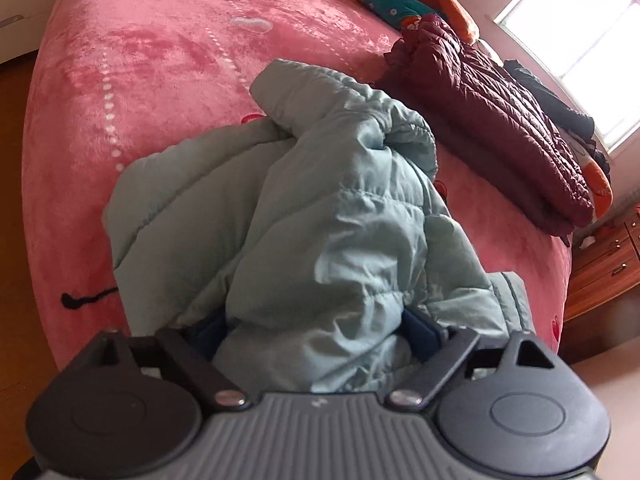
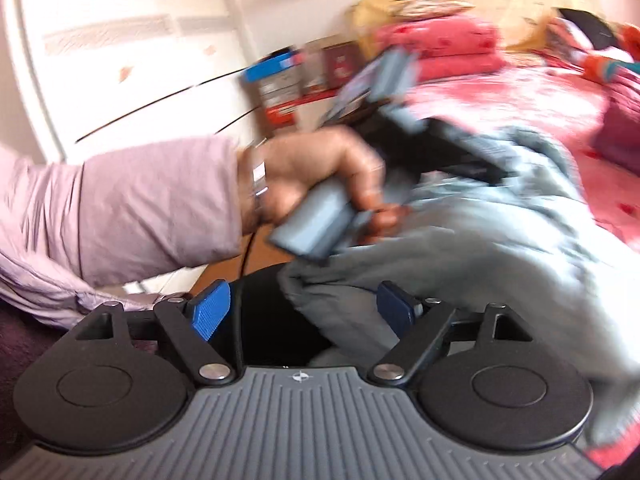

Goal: Fold large clothes

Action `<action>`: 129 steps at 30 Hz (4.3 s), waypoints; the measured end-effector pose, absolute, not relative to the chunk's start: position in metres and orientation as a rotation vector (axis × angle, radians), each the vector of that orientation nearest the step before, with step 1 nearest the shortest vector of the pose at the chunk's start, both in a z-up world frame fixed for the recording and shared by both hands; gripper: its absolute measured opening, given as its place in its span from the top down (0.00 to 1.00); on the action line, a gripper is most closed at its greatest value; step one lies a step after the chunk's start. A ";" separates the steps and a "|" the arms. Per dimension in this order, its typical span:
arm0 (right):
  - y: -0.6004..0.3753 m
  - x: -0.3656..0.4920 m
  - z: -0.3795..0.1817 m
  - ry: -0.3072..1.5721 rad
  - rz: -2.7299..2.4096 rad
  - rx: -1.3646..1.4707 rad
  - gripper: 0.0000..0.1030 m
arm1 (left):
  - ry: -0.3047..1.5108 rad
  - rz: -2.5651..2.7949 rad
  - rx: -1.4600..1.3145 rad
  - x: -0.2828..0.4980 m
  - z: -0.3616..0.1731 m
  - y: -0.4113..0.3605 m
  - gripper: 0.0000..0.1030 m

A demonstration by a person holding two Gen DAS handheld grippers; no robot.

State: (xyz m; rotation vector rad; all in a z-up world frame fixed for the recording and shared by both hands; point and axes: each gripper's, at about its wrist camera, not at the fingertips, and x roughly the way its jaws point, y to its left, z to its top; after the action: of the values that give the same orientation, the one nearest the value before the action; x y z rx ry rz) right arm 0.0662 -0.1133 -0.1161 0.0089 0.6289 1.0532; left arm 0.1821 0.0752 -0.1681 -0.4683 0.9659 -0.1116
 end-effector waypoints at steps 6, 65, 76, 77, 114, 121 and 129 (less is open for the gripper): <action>-0.182 0.077 -0.097 0.592 0.851 0.146 0.00 | 0.897 -0.211 -0.534 0.161 -0.154 0.090 0.85; -0.386 0.150 -0.161 0.319 -0.410 0.146 0.88 | 0.505 -0.052 -0.398 0.238 -0.134 0.056 0.93; -0.395 0.208 -0.174 0.390 -0.441 0.096 0.87 | 0.659 0.164 -0.576 0.279 -0.185 0.096 0.79; -0.394 0.210 -0.176 0.395 -0.437 0.113 0.84 | 0.658 0.166 -0.564 0.276 -0.185 0.093 0.78; -0.349 0.090 -0.156 0.380 -0.072 0.437 0.02 | 0.543 -0.159 -0.248 0.035 -0.086 0.045 0.29; -0.333 0.128 -0.184 0.508 0.010 0.566 0.00 | 0.560 -0.190 -0.300 0.005 -0.090 0.058 0.24; -0.323 0.160 -0.203 0.505 0.093 0.724 0.47 | 0.536 -0.211 -0.321 -0.001 -0.093 0.060 0.22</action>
State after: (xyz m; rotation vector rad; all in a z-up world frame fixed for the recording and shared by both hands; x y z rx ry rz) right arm 0.1601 -0.3226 -0.2032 0.7241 0.5045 0.0930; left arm -0.0009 0.0596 -0.0925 -0.3212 0.5356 -0.2109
